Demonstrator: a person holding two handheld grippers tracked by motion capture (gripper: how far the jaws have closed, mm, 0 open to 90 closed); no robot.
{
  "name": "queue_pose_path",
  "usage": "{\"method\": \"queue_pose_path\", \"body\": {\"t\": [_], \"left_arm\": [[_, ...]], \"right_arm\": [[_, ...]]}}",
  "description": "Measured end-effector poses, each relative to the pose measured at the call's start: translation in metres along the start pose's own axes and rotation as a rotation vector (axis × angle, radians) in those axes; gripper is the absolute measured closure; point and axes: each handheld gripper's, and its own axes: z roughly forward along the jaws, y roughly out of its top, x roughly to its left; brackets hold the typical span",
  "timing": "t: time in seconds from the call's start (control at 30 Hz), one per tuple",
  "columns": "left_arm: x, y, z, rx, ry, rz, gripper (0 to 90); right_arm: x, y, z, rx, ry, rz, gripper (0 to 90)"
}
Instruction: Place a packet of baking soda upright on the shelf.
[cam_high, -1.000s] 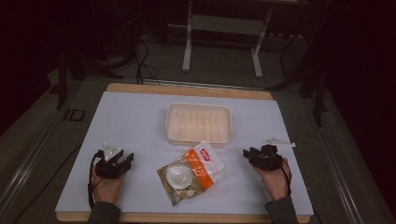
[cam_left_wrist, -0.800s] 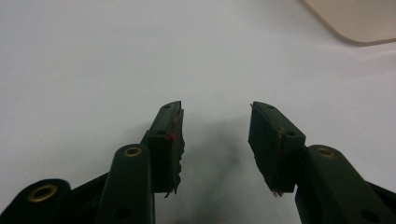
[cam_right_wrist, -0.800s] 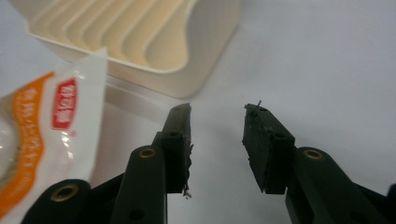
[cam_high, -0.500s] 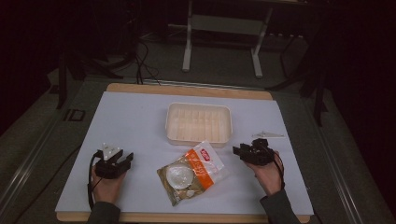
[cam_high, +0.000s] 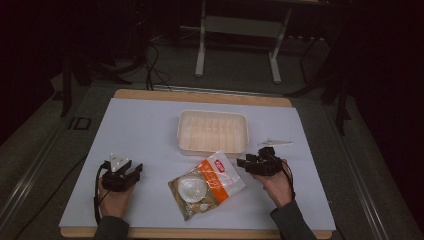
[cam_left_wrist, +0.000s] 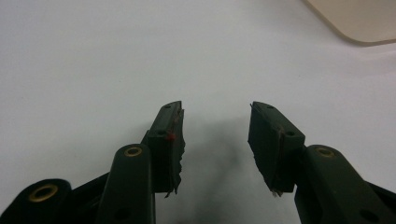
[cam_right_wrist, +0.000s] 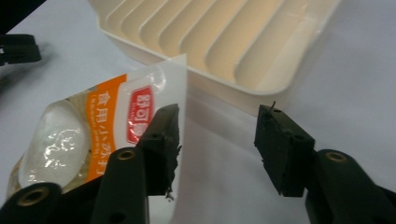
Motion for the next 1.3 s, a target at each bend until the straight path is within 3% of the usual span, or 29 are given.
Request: {"method": "queue_pose_path", "body": {"t": [0.33,0.7,0.93,1.13,1.3], "left_arm": [[0.000,0.000,0.000,0.000,0.003,0.003,54.9],[-0.001,0.000,0.000,-0.001,0.006,0.005,54.8],[-0.001,0.000,0.000,-0.001,0.010,0.006,54.8],[-0.001,0.000,0.000,-0.001,0.010,0.006,54.8],[-0.001,0.000,0.000,-0.002,0.011,0.005,54.7]], "right_arm": [[0.009,0.001,0.015,0.041,0.051,-0.027,36.3],[0.013,-0.001,0.031,0.082,0.108,-0.022,33.6],[0.011,-0.006,0.042,0.119,0.145,-0.010,37.9],[0.008,-0.008,0.049,0.150,0.226,0.025,44.9],[0.009,-0.009,0.054,0.172,0.265,0.036,49.9]]}}
